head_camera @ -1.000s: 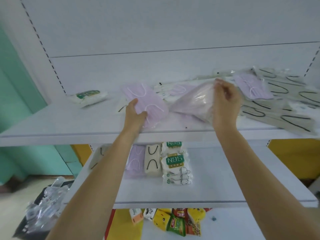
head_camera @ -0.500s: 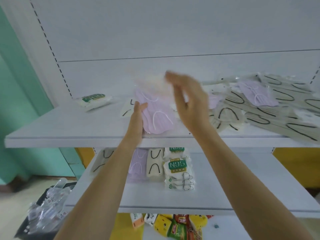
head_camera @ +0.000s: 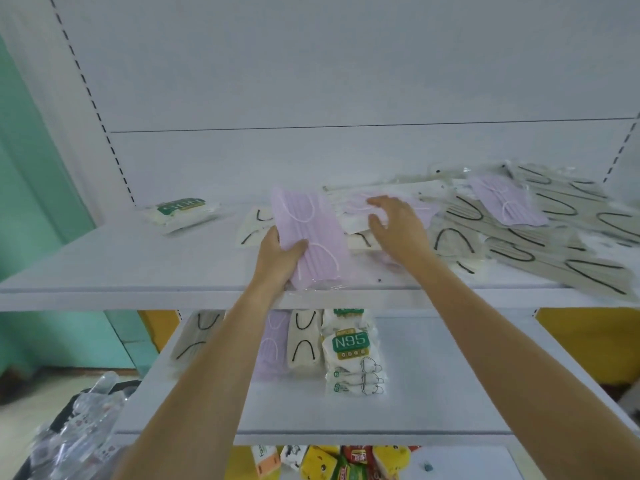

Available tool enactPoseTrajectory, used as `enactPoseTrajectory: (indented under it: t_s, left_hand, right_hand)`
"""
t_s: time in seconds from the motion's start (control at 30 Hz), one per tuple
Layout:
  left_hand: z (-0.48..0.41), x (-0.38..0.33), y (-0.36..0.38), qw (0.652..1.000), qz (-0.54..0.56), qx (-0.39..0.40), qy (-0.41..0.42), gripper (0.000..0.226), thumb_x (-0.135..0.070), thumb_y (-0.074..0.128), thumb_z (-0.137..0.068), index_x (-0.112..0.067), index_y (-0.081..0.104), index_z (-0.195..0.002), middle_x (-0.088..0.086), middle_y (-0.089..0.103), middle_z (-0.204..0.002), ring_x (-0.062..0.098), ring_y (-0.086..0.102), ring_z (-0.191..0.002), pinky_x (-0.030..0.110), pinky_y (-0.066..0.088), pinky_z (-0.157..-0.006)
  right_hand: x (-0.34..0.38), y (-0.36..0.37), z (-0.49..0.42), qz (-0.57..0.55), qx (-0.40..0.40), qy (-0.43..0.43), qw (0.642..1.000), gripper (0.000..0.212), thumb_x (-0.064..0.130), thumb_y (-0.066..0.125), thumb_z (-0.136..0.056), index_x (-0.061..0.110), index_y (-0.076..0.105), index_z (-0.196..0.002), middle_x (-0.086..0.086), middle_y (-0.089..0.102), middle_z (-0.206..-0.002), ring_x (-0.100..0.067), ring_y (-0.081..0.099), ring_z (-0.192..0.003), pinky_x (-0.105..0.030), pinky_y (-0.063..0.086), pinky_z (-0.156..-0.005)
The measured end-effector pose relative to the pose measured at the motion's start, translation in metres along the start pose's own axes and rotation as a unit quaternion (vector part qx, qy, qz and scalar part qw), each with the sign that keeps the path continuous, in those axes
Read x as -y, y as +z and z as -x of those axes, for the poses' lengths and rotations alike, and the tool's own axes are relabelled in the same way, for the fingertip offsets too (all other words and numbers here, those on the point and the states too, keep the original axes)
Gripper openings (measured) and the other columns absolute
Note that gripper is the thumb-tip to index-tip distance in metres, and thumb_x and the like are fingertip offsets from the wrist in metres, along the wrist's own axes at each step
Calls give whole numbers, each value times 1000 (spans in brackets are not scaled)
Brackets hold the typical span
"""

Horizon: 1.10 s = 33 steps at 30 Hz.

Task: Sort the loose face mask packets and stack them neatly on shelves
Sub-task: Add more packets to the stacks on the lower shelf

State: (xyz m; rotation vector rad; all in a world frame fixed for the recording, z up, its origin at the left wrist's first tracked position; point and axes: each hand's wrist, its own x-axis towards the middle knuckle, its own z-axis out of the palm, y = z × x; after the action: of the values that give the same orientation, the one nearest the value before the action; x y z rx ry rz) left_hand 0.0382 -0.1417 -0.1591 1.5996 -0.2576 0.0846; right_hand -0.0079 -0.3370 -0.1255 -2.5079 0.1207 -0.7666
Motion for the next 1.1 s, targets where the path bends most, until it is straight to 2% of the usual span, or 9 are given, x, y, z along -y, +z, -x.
enactPoseTrajectory:
  t_s: [0.1,0.17,0.33,0.43,0.57,0.67,0.8,1.0,1.1]
  left_hand:
    - [-3,3,-1,1000,-15,-2,11,70,-8,65,-87,-19,26,-144,5,48,-135,24,49,-124,35,46,-96]
    - [-3,5,-1,999,-36,0,39,81,-6,61,-89,-25,12,-150,2,29,-153,17,33,-137,30,30,-110]
    - [-6,7,4,990,-132,-43,36,41,-17,51,-96,-11,46,-136,6,44,-139,18,41,-129,23,30,-103]
    - [-7,4,4,998,-61,-15,-10,35,-31,45,-96,-15,56,-125,5,53,-131,20,49,-124,32,37,-105]
    - [-6,2,2,997,-52,45,15,36,-46,45,-91,-21,62,-110,4,58,-119,21,53,-117,35,42,-101]
    - [-1,7,-1,992,-105,47,45,54,-37,61,-89,-18,45,-136,-5,42,-128,8,43,-116,15,35,-89]
    - [6,1,0,988,-122,39,86,51,-5,58,-87,-11,43,-135,5,44,-130,16,44,-119,29,39,-101]
    - [13,-14,3,988,-64,45,133,86,12,44,-83,-27,7,-151,-19,17,-148,-10,18,-128,-4,20,-93]
    - [10,-29,23,982,-78,63,158,78,11,40,-84,-31,22,-148,-19,24,-144,-12,21,-125,-12,20,-83]
  right_hand:
    - [-36,-9,-30,135,106,125,977,60,27,50,-92,14,27,-146,-11,25,-152,-31,24,-137,-42,23,-109]
    - [-51,-8,-34,205,159,155,953,55,33,50,-90,15,36,-140,-13,36,-143,-34,31,-131,-43,30,-103]
    - [-43,-3,-34,170,74,144,972,20,21,43,-92,12,61,-97,-13,61,-101,-30,56,-93,-30,40,-71]
    - [-20,0,-21,42,20,146,988,27,18,41,-90,12,42,-63,-6,48,-66,-25,46,-70,-29,31,-59]
    - [26,20,10,-89,164,54,981,38,31,41,-97,18,41,-62,4,44,-59,-12,43,-56,-25,31,-53]
    - [42,27,20,-114,263,-4,958,34,36,39,-99,15,61,-84,6,52,-66,-7,46,-60,-25,37,-63]
    - [31,6,19,-220,253,64,940,33,27,48,-96,14,58,-125,2,60,-109,-8,55,-87,-18,44,-74]
    - [-30,-39,27,-95,100,92,986,30,22,49,-95,18,58,-123,0,61,-121,-15,55,-111,-21,37,-85]
    - [-69,-63,25,-42,9,150,988,33,17,46,-94,15,54,-126,-7,58,-124,-21,54,-111,-26,38,-86]
